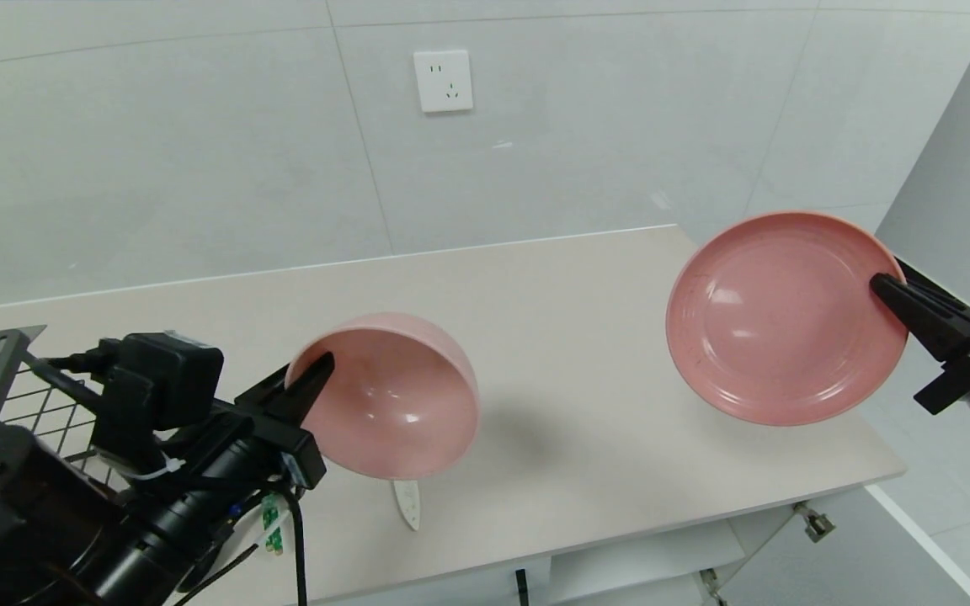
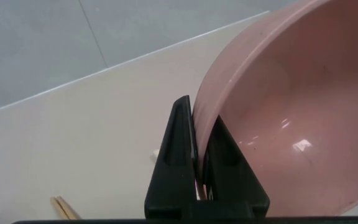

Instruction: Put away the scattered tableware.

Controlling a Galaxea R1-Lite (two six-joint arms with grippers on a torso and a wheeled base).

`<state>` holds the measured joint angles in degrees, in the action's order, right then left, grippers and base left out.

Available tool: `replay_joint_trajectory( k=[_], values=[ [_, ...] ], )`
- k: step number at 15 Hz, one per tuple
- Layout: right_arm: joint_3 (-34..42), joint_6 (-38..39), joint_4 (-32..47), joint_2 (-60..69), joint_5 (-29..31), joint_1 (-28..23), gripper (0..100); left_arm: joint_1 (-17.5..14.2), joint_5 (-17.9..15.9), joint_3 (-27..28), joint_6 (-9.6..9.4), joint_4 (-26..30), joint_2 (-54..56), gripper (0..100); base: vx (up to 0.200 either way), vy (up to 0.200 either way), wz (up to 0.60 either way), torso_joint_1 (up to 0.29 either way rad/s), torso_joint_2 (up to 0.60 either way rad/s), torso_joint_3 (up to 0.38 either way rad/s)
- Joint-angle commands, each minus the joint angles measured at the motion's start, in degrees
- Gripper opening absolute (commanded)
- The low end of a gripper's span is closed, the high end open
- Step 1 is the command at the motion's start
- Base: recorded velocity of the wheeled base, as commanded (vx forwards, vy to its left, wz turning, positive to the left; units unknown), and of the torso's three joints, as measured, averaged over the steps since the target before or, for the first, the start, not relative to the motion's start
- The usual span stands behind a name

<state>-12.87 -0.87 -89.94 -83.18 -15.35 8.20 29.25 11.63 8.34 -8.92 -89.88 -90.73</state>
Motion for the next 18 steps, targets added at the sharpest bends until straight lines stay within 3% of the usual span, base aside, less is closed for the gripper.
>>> replay_joint_trajectory(
  k=[1,3,10,18],
  values=[
    [-0.05,-0.01,-0.06,-0.06,-0.03,0.41,0,0.55,-0.03,0.63,-1.01,-0.12,4.25,0,-0.200,0.000,0.00,0.002,0.00,0.007],
    [-0.05,-0.01,-0.06,-0.32,-0.03,0.76,0,0.55,-0.03,-1.13,-1.97,-0.12,5.66,0,-0.100,0.000,0.00,0.009,0.00,0.004],
    [0.30,-0.01,-0.06,-0.32,-0.03,3.92,0,0.55,-0.20,-1.40,-2.15,-0.12,7.15,0,0.000,0.000,0.00,0.000,0.00,0.000],
    [0.22,-3.27,-0.06,-0.23,-0.03,4.19,0,0.55,-0.29,-1.31,-2.06,-0.12,8.91,0,0.000,0.000,0.00,0.000,0.00,0.000]
  ],
)
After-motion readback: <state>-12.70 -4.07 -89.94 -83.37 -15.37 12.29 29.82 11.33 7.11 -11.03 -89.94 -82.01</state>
